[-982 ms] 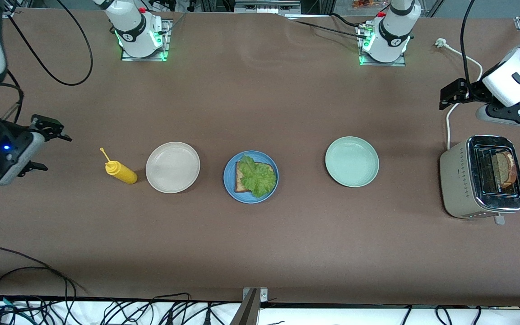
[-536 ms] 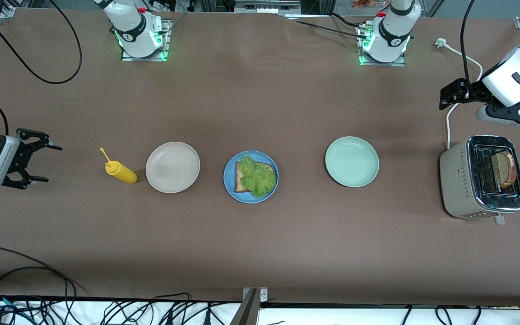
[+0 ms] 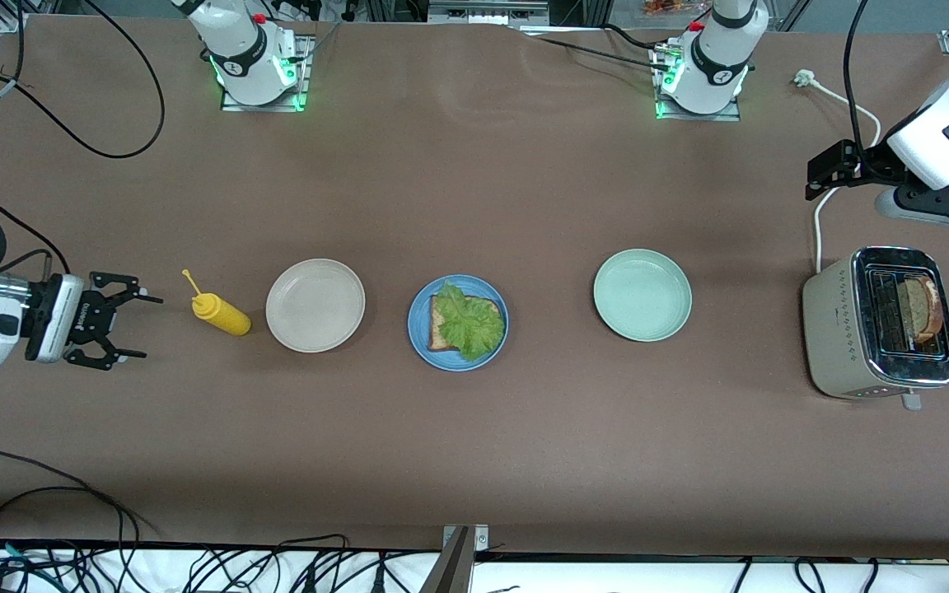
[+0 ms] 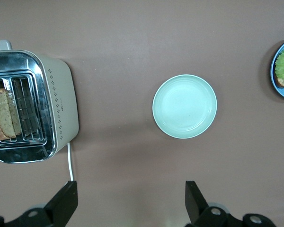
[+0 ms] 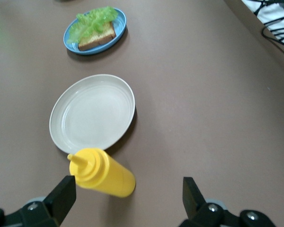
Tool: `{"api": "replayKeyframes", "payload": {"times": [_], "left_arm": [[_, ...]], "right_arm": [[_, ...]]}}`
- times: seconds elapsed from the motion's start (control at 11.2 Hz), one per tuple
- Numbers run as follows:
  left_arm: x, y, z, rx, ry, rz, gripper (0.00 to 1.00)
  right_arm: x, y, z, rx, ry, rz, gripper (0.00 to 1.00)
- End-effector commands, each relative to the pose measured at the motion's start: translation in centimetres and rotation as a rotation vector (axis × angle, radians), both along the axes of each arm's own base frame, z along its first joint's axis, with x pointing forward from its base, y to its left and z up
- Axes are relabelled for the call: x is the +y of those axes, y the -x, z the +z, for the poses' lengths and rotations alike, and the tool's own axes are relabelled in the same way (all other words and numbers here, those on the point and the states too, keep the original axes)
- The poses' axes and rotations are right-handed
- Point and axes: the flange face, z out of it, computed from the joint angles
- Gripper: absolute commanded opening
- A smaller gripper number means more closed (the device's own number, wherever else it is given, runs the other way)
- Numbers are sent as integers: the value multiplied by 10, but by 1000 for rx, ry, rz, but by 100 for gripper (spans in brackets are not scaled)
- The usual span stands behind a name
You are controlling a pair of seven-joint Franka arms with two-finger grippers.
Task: Make sandwich in blue plate with both arms
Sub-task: 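Approach the mustard bottle with the open right gripper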
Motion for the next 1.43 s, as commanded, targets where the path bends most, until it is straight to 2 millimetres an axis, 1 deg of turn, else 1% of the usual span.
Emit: {"api": "replayKeyframes", "payload": {"times": [0.0,0.09,0.27,0.36,0.71,0.89,1.07,1.25,1.34], "left_arm": [[5,-3,12,-20,10,-9,100],[5,-3,13,-22,10,-11,100],[6,-3,13,-23,9,-8,100],[6,-3,13,-23,9,-8,100],[4,-3,13,-23,9,-11,100],[4,-3,13,-23,9,-11,100],[4,-3,13,-23,9,-11,100],[4,-3,13,-23,9,-11,100],[4,-3,13,-23,9,-11,100]], "right_arm": [[4,7,-21,-77,-60,32,100],[4,6,-30,-99,-83,52,100],[7,6,-61,-146,-153,93,100],[8,9,-72,-161,-171,112,100],[-7,23,-77,-195,-200,175,100],[-14,23,-74,-230,-200,216,100],[-14,24,-73,-296,-206,295,100],[-16,30,-78,-342,-233,359,100],[-26,34,-79,-365,-244,379,100]]}}
